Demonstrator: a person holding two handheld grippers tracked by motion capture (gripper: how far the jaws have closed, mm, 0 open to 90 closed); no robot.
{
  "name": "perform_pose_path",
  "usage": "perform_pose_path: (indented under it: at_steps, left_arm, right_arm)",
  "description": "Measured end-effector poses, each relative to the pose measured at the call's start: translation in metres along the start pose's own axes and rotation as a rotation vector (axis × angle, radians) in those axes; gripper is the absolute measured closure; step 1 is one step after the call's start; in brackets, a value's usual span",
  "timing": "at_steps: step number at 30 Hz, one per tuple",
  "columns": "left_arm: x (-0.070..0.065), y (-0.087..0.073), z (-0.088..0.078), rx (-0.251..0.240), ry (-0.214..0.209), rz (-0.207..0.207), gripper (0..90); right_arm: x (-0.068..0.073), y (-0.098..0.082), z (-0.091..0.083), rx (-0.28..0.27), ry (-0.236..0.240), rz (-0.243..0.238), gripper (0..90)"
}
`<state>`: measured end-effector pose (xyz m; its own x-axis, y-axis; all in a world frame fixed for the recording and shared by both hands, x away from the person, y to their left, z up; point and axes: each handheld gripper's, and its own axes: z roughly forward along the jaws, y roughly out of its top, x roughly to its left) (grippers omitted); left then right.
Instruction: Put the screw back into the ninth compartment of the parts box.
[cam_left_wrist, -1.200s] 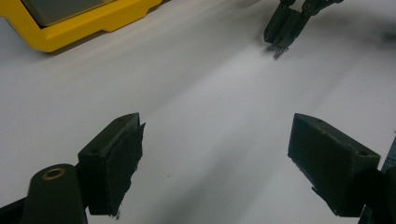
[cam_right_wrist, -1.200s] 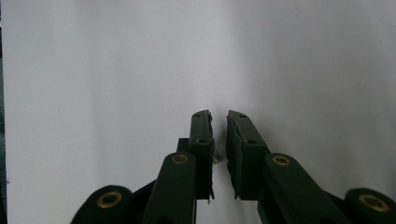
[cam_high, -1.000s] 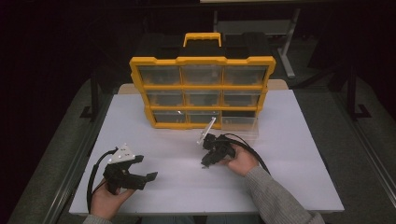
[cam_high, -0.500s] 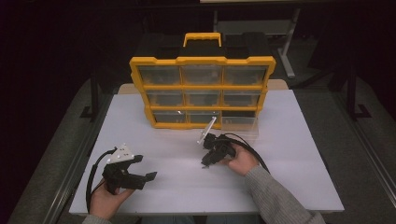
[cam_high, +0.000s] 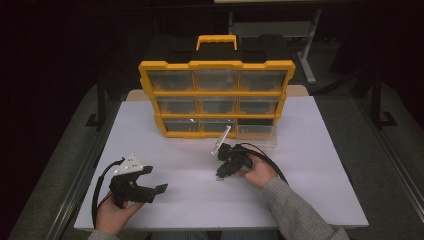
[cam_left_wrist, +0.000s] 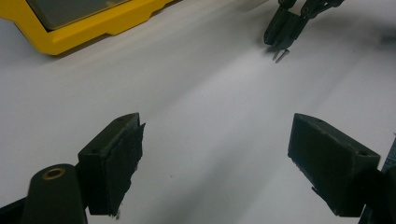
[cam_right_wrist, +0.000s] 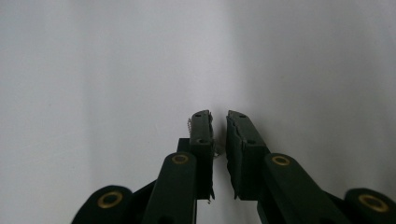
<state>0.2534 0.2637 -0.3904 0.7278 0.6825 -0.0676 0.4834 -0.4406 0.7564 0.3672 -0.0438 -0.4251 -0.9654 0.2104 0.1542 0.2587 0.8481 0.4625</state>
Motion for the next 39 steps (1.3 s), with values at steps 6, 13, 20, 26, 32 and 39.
perform_pose_path:
  at_steps: [6,13,20,26,32,39]
  left_arm:
    - [0.0001,0.0002,-0.0007,0.005,0.002,0.006,17.5]
    - [-0.0001,0.0001,-0.0004,0.0,0.003,0.0,17.5]
    - [0.0001,0.0001,-0.0003,0.0,0.003,-0.002,17.5]
    - [0.0,0.0003,-0.0002,0.003,0.002,0.002,17.5]
    - [0.0001,0.0001,-0.0001,0.0,0.004,-0.001,17.5]
    - [0.0002,0.0,-0.0004,-0.001,0.005,-0.004,17.5]
  right_arm:
    - [0.001,0.0012,0.0013,0.009,-0.011,-0.01,79.3]
    - [0.0001,0.0012,0.003,0.024,-0.026,-0.015,79.9]
    - [0.0015,0.0026,0.0034,0.035,-0.038,-0.006,81.1]
    - [0.0031,0.0044,0.0045,0.065,-0.038,-0.004,86.1]
    - [0.0,0.0038,0.0045,0.057,-0.021,0.005,86.6]
    - [-0.0064,0.0011,0.0008,0.034,0.014,0.037,87.0]
